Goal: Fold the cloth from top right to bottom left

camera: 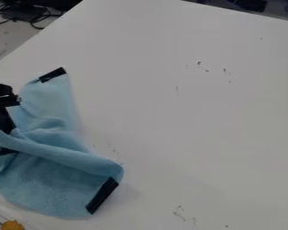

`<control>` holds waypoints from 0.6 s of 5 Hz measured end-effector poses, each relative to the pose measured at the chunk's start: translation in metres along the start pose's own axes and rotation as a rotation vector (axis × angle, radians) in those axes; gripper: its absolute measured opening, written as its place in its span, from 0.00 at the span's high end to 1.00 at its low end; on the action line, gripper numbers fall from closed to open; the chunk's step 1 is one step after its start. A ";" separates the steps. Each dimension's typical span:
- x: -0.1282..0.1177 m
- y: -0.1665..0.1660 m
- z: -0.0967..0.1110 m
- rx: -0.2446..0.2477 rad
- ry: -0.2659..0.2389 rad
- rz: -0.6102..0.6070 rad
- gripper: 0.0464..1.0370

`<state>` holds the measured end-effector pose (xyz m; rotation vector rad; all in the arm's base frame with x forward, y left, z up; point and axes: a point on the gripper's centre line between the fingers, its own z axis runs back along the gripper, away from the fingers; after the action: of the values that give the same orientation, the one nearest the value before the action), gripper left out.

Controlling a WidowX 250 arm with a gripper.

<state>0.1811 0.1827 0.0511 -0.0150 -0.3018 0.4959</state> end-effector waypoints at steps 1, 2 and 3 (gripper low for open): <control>-0.005 0.007 -0.002 0.001 -0.018 -0.007 0.77; -0.008 0.007 -0.005 0.004 0.000 -0.015 0.49; -0.005 0.002 -0.003 0.023 0.041 -0.068 0.19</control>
<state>0.1767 0.1817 0.0465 0.0074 -0.2554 0.4305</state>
